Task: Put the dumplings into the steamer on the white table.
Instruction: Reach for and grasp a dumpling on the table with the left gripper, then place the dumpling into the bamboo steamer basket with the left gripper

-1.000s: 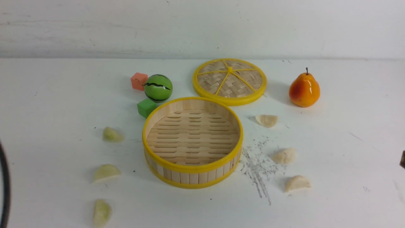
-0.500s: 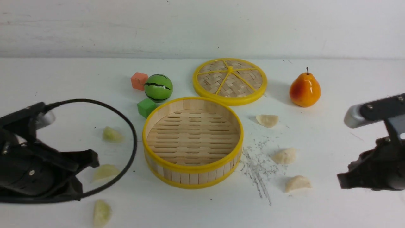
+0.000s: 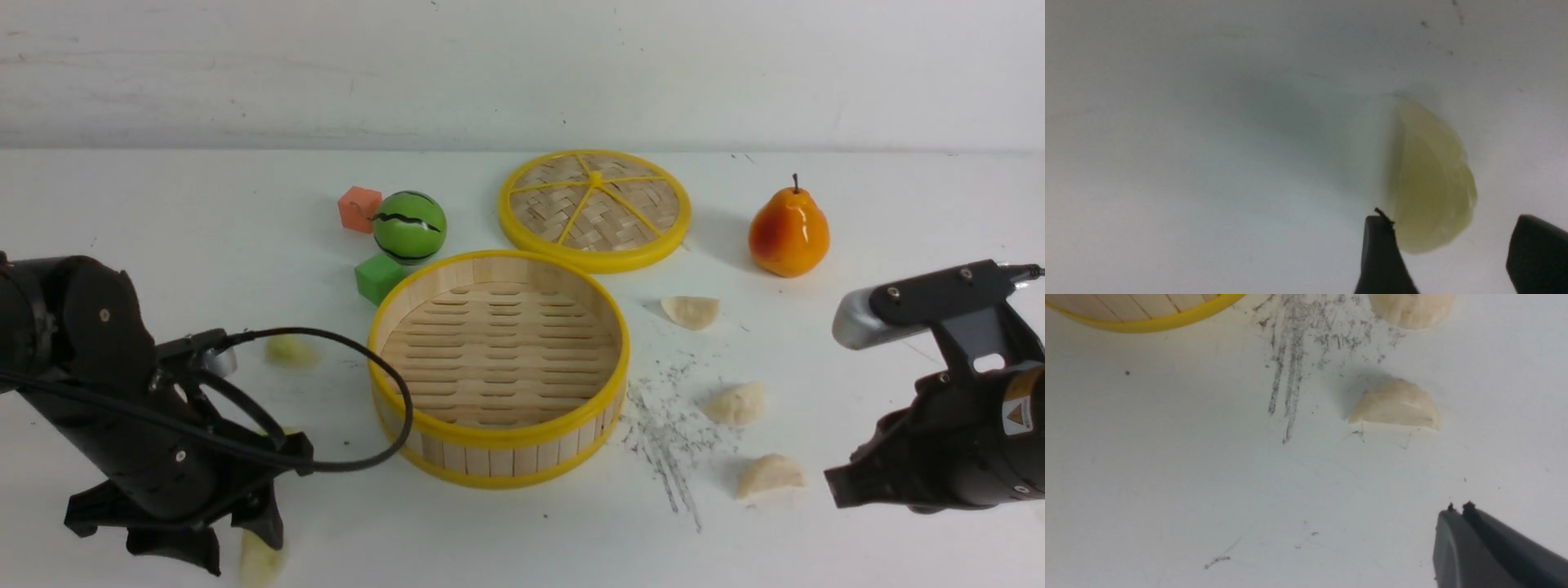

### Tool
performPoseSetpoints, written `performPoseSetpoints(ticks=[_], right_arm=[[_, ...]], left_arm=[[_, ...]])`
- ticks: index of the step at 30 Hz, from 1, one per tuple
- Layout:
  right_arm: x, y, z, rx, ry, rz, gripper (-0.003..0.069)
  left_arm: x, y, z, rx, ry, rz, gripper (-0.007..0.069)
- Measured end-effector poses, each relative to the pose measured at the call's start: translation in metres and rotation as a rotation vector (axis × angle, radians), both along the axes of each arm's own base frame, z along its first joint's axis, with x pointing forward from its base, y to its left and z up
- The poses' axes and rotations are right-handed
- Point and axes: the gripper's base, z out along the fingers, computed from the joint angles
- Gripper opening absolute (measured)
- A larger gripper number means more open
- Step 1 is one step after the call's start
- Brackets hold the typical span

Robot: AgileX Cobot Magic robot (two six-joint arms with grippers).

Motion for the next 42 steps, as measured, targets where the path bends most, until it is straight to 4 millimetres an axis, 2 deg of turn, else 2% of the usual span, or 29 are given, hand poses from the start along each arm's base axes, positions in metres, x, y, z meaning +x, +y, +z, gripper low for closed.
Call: performPoseSetpoints(ticks=[3,6,8,10,14,18,22,23,26,27,28,30,33,35,40,42], right_arm=[[0.000,0.001,0.000,0.010,0.001,0.010,0.0006],[-0.001,0.003,0.000,0.032,0.008,0.009,0.0008],[-0.001,0.003,0.000,0.039,0.010,0.008,0.0010],[-0.001,0.004,0.000,0.041,0.011,0.008,0.0012],[-0.001,0.004,0.001,0.042,0.007,0.009,0.0015],[0.000,0.004,0.001,0.046,-0.004,0.009,0.0019],[0.002,0.004,0.003,0.054,-0.027,0.007,0.0021],[0.002,0.004,0.003,0.054,-0.029,0.007,0.0022],[0.002,0.005,0.003,0.056,-0.036,0.007,0.0022],[0.003,0.005,0.003,0.058,-0.040,0.006,0.0022],[0.003,0.005,0.003,0.058,-0.040,0.006,0.0022],[0.003,0.005,0.003,0.058,-0.041,0.006,0.0025],[0.003,0.005,0.003,0.059,-0.042,0.006,0.0030],[0.003,0.005,0.003,0.059,-0.042,0.006,0.0031],[0.003,0.005,0.004,0.060,-0.046,0.006,0.0034],[0.003,0.005,0.004,0.060,-0.046,0.006,0.0034]], left_arm=[[0.004,0.000,-0.007,0.011,-0.008,-0.003,0.0414],[0.011,0.000,-0.016,0.020,-0.024,-0.018,0.0382],[0.014,-0.001,-0.022,0.025,-0.023,-0.039,0.0330],[0.015,-0.001,-0.023,0.027,-0.022,-0.063,0.0234],[0.016,-0.003,-0.020,0.008,-0.026,-0.074,0.0227],[0.024,-0.009,0.006,-0.055,-0.047,-0.062,0.0227],[0.048,-0.024,0.059,-0.152,-0.186,-0.090,0.0227],[0.050,-0.027,0.064,-0.157,-0.204,-0.099,0.0227],[0.075,-0.048,0.089,-0.181,-0.323,-0.142,0.0227],[0.087,-0.061,0.096,-0.192,-0.361,-0.168,0.0227],[0.087,-0.061,0.096,-0.192,-0.361,-0.168,0.0227],[0.112,-0.087,0.089,-0.196,-0.379,-0.208,0.0227],[0.141,-0.112,0.063,-0.166,-0.357,-0.230,0.0227],[0.157,-0.120,0.051,-0.141,-0.345,-0.230,0.0227],[0.182,-0.126,0.015,-0.084,-0.255,-0.235,0.0227],[0.186,-0.127,0.016,-0.080,-0.249,-0.234,0.0238]])
